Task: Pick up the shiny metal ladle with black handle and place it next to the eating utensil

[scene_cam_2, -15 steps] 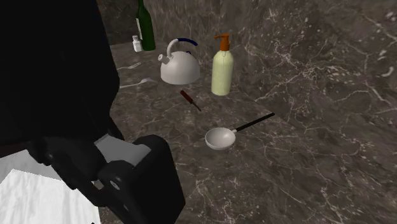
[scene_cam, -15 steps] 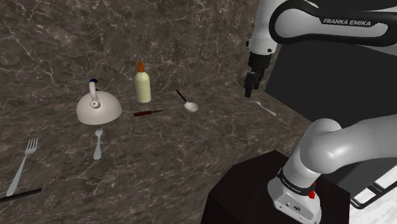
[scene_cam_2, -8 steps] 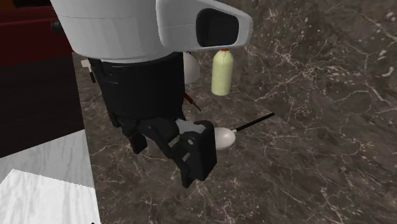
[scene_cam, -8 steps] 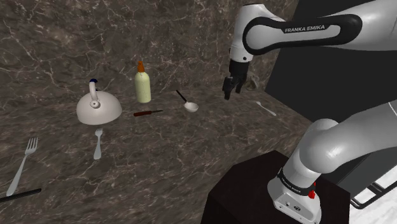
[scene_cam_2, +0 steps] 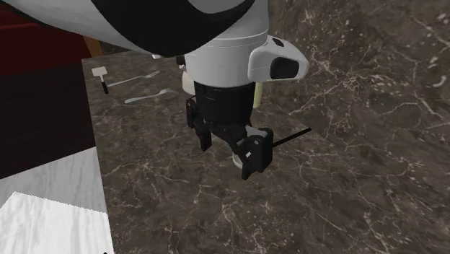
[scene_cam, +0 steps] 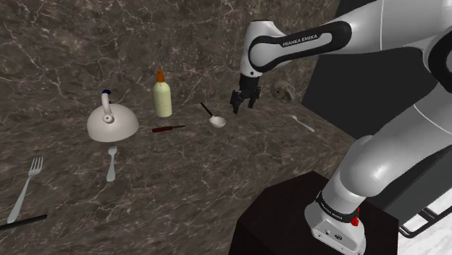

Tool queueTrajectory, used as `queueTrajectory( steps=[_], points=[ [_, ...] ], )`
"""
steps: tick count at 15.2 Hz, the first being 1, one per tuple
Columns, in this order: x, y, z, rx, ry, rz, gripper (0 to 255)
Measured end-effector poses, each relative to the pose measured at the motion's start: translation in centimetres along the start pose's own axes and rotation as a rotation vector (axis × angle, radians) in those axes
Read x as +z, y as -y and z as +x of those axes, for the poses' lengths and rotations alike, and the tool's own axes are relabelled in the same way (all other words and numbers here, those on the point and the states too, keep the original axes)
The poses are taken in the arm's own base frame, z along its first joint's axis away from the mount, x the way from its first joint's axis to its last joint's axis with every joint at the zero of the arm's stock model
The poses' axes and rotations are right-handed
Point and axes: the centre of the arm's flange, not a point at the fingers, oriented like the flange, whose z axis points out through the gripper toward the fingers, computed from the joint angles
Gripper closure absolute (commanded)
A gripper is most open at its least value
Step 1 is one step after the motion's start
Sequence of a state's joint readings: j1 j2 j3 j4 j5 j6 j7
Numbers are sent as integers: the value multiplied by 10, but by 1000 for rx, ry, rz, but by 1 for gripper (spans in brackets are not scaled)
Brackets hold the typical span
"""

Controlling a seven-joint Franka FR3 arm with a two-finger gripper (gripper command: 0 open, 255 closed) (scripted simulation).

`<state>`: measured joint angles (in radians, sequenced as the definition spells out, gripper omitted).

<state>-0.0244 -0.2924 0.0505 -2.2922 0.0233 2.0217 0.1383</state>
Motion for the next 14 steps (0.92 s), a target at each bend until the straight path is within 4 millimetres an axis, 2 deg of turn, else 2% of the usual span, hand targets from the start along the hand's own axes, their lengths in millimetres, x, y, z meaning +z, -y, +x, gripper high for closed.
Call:
queueTrajectory(
  steps=[3, 10, 14],
  points=[
    [17, 4, 32, 46, -17, 11, 0],
    [59, -2, 112, 154, -56, 36, 0],
    [76, -4, 158, 216, -79, 50, 0]
  ],
)
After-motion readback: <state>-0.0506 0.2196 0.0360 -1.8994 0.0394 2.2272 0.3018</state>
